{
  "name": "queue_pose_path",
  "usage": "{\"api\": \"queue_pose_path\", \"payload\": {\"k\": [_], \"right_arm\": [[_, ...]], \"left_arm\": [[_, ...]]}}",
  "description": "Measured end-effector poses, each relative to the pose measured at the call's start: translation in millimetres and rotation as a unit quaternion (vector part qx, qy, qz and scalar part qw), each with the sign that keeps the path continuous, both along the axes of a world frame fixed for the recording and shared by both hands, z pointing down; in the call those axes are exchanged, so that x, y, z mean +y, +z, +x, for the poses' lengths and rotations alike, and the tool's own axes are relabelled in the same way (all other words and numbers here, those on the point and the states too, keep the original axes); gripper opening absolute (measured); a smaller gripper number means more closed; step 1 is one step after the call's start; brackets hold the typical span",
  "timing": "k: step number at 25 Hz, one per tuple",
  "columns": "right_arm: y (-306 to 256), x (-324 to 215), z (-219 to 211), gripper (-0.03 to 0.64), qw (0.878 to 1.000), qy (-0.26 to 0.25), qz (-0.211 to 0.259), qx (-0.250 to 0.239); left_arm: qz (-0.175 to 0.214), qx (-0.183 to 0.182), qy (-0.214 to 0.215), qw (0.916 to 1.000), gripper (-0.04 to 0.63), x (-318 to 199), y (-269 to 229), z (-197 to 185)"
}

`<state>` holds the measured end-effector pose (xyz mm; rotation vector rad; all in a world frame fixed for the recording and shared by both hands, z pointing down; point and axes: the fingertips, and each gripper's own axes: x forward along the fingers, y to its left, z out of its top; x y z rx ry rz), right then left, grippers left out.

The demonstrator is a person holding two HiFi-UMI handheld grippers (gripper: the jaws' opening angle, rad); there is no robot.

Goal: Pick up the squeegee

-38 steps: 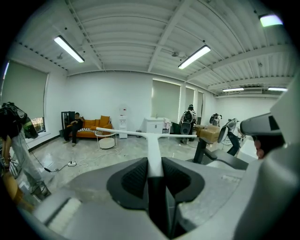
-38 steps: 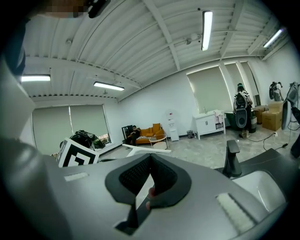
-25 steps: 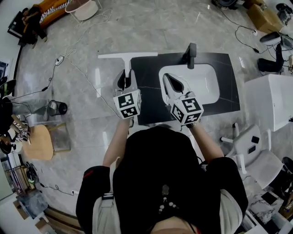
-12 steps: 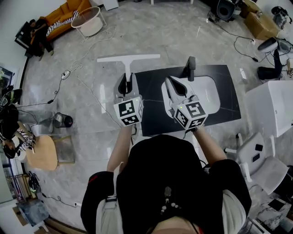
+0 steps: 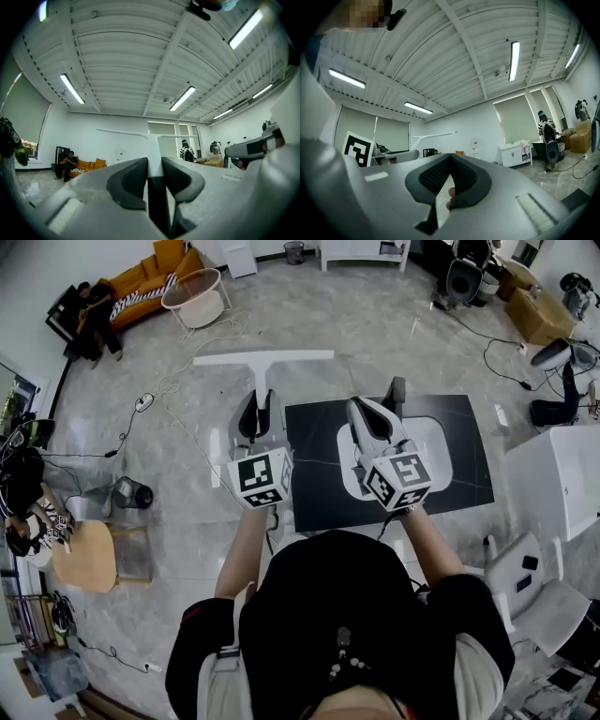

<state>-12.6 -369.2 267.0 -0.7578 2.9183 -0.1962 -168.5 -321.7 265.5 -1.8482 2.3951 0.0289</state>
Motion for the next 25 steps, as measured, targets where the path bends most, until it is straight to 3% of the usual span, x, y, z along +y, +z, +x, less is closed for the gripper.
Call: {"api": "queue_pose_path", "payload": {"k": [10, 25], "right_arm": [[-29.4, 8.2, -0.8, 0.002, 1.000, -0.004, 0.022, -0.013], [-45.1, 11.0, -7.2, 0.002, 0.999, -0.008, 0.038, -0.017]], "left_arm": [[0.044, 0.011, 0.016, 0.9989, 0.100, 9.2, -41.4, 3.1], [0.054, 0.016, 0.020, 0.9982, 0.100, 13.2, -44.6, -3.6]]}}
